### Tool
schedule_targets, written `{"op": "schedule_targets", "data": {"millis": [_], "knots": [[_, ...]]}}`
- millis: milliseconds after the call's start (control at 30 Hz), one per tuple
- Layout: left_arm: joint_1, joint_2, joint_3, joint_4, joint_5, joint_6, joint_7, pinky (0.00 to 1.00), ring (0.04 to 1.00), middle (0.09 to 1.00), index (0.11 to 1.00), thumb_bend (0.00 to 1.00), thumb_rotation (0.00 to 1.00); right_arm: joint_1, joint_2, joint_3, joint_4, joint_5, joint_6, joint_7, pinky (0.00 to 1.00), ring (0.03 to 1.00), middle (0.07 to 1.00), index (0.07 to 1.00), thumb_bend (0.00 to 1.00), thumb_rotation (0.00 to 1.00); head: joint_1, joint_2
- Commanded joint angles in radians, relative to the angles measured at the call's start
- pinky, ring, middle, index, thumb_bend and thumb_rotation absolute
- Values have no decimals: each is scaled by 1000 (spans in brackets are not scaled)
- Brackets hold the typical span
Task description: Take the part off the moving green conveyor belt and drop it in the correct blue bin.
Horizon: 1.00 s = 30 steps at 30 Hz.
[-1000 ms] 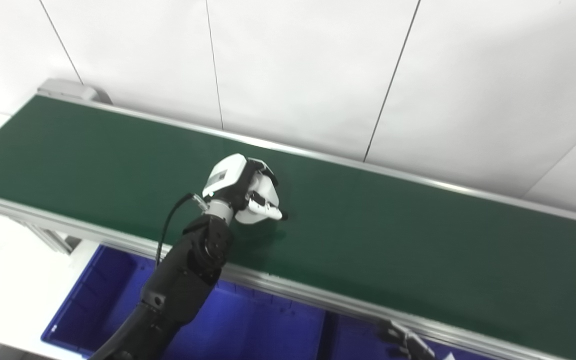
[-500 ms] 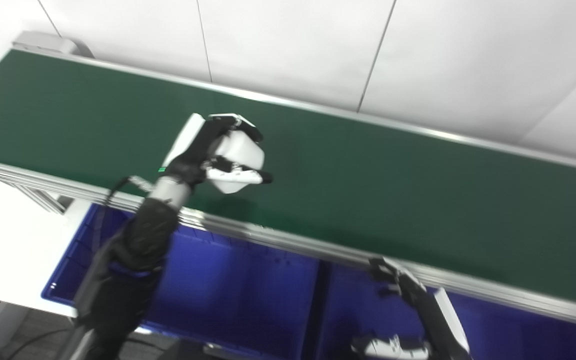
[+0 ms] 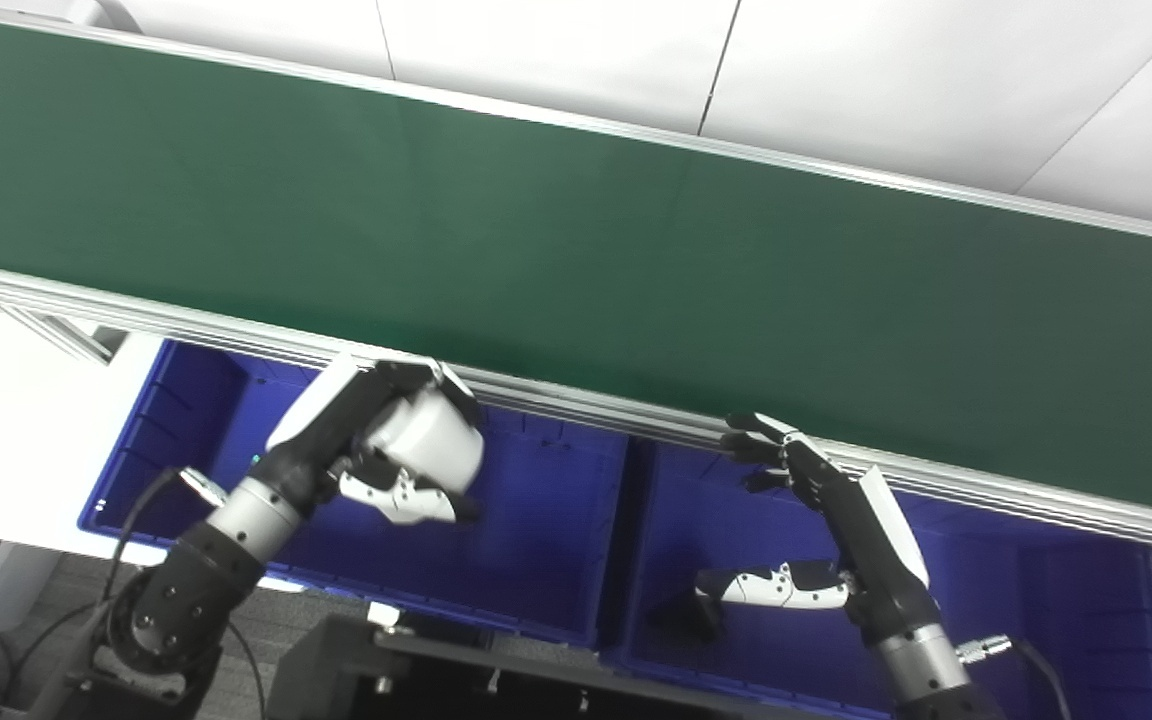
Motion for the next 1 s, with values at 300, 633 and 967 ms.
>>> {"op": "schedule_targets", "data": {"millis": [300,633,967], "knots": [[-83,37,-56,152,255,-52,4,373,476,540,471,473,0,-1,-4,-12,-44,24,0,6,685,765,767,817,864,216,14,8],[-176,75,-192,78,610,255,-195,988,978,944,906,734,793,-5,-3,-11,-44,23,-1,10,633,759,765,817,861,218,20,1],[-99,43,-130,49,243,89,-135,1000,1000,1000,957,880,713,25,-2,-9,-59,-3,3,3,652,768,770,819,862,245,-95,-17]]}}
